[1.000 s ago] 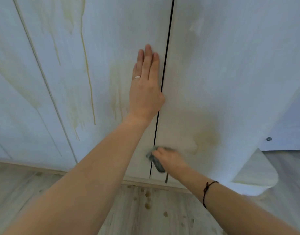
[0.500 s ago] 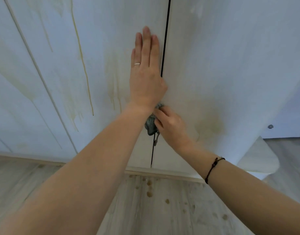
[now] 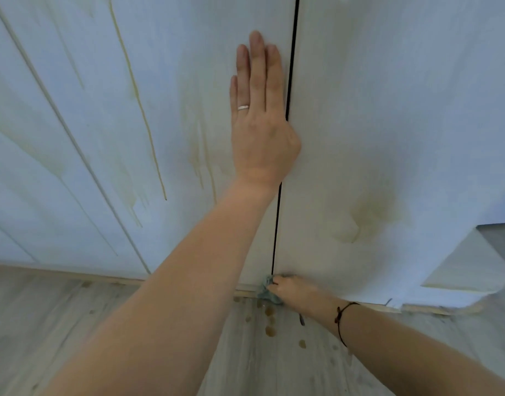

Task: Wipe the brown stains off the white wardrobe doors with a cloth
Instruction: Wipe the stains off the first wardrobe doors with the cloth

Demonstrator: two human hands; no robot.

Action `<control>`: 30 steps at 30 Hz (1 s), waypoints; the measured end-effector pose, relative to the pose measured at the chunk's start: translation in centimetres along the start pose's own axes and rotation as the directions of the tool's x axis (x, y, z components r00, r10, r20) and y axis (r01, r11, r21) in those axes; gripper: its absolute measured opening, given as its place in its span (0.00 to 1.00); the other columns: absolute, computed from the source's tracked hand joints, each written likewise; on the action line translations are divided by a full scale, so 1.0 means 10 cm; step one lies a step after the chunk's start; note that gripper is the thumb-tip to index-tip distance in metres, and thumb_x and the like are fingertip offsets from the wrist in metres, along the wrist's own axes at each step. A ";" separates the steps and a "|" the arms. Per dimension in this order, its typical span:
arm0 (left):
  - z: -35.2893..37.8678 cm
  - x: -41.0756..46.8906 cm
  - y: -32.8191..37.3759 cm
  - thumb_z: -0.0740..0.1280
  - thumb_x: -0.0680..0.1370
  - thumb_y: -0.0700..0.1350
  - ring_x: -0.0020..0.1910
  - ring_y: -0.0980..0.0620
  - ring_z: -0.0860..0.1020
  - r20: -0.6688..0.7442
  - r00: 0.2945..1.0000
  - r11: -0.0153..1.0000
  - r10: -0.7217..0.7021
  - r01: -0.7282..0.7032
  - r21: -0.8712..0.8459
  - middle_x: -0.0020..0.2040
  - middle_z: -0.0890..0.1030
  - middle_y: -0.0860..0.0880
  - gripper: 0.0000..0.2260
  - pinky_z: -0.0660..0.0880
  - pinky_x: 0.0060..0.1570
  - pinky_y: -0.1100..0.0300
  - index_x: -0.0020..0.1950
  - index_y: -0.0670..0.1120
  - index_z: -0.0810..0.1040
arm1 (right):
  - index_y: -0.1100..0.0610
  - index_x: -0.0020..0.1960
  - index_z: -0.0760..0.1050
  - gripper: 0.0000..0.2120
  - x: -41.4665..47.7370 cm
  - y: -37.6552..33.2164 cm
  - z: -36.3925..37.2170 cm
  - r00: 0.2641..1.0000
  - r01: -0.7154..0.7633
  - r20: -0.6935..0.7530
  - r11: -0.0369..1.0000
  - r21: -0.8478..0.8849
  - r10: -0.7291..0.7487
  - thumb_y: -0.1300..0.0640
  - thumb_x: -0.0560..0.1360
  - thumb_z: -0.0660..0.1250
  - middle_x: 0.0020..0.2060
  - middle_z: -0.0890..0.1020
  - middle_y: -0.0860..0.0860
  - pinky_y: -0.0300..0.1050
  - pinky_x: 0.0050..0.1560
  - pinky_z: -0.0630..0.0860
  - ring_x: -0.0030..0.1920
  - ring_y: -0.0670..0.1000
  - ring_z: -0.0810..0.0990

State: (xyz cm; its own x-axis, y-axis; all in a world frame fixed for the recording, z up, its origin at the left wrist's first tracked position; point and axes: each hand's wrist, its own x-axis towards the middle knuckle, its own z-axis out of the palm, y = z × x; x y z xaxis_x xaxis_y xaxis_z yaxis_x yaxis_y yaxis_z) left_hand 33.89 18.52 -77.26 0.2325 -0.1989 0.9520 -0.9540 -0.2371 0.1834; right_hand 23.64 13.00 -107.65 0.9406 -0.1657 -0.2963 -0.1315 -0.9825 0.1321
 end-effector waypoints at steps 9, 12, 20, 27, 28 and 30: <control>-0.07 -0.10 0.00 0.58 0.69 0.31 0.80 0.36 0.53 0.096 0.995 0.997 0.032 -0.039 0.067 0.79 0.57 0.35 0.36 0.55 0.77 0.45 0.79 0.34 0.57 | 0.56 0.68 0.75 0.17 -0.49 0.19 -1.03 0.917 -0.079 -0.379 0.989 0.121 0.120 0.57 0.81 0.60 0.60 0.79 0.56 0.54 0.50 0.78 0.54 0.61 0.80; -0.06 -0.12 -0.03 0.57 0.70 0.33 0.80 0.37 0.52 0.116 0.992 0.995 0.039 -0.050 0.088 0.80 0.55 0.36 0.36 0.54 0.78 0.45 0.80 0.35 0.56 | 0.59 0.55 0.83 0.12 -0.84 0.47 -1.72 0.476 -0.033 -0.874 0.995 0.090 0.095 0.62 0.72 0.70 0.46 0.83 0.57 0.50 0.34 0.79 0.38 0.60 0.82; 0.03 -0.24 0.06 0.57 0.70 0.34 0.80 0.36 0.52 0.117 0.993 0.996 -0.022 0.011 0.092 0.80 0.55 0.36 0.36 0.53 0.78 0.45 0.80 0.35 0.56 | 0.54 0.50 0.81 0.09 -1.17 0.99 -1.78 0.104 -0.285 -0.985 0.953 0.105 0.139 0.58 0.72 0.66 0.44 0.80 0.52 0.46 0.33 0.70 0.38 0.55 0.78; 0.05 -0.24 0.03 0.58 0.70 0.31 0.80 0.37 0.52 0.087 0.996 0.997 -0.009 0.002 0.080 0.80 0.55 0.36 0.37 0.55 0.77 0.44 0.80 0.35 0.56 | 0.52 0.54 0.80 0.18 -1.09 0.79 -0.37 0.818 -0.186 -0.567 0.977 -0.104 0.095 0.47 0.68 0.77 0.49 0.81 0.51 0.45 0.32 0.79 0.42 0.53 0.82; 0.06 -0.25 0.02 0.58 0.70 0.31 0.80 0.37 0.52 0.085 0.996 0.997 -0.014 0.007 0.077 0.80 0.55 0.37 0.37 0.55 0.77 0.44 0.80 0.36 0.55 | 0.52 0.52 0.80 0.16 -1.08 0.80 -0.43 0.805 -0.185 -0.588 0.975 -0.123 0.078 0.51 0.66 0.78 0.47 0.81 0.50 0.45 0.30 0.78 0.40 0.52 0.81; 0.10 -0.25 0.03 0.58 0.70 0.31 0.80 0.37 0.52 0.066 0.998 0.997 -0.024 0.019 0.069 0.80 0.55 0.37 0.37 0.55 0.77 0.44 0.80 0.36 0.56 | 0.53 0.46 0.80 0.11 -1.07 0.90 -0.73 0.667 -0.211 -0.744 0.966 -0.146 0.034 0.55 0.65 0.78 0.41 0.81 0.50 0.43 0.24 0.73 0.31 0.52 0.79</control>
State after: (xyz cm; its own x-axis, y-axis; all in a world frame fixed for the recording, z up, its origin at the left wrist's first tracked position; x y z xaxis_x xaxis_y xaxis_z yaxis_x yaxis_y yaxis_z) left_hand 33.19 17.99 -79.85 0.2673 -0.2555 0.9291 -0.9340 -0.3059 0.1846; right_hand 14.65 6.60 -96.42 0.8563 -0.0801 0.5103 -0.2802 -0.9020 0.3285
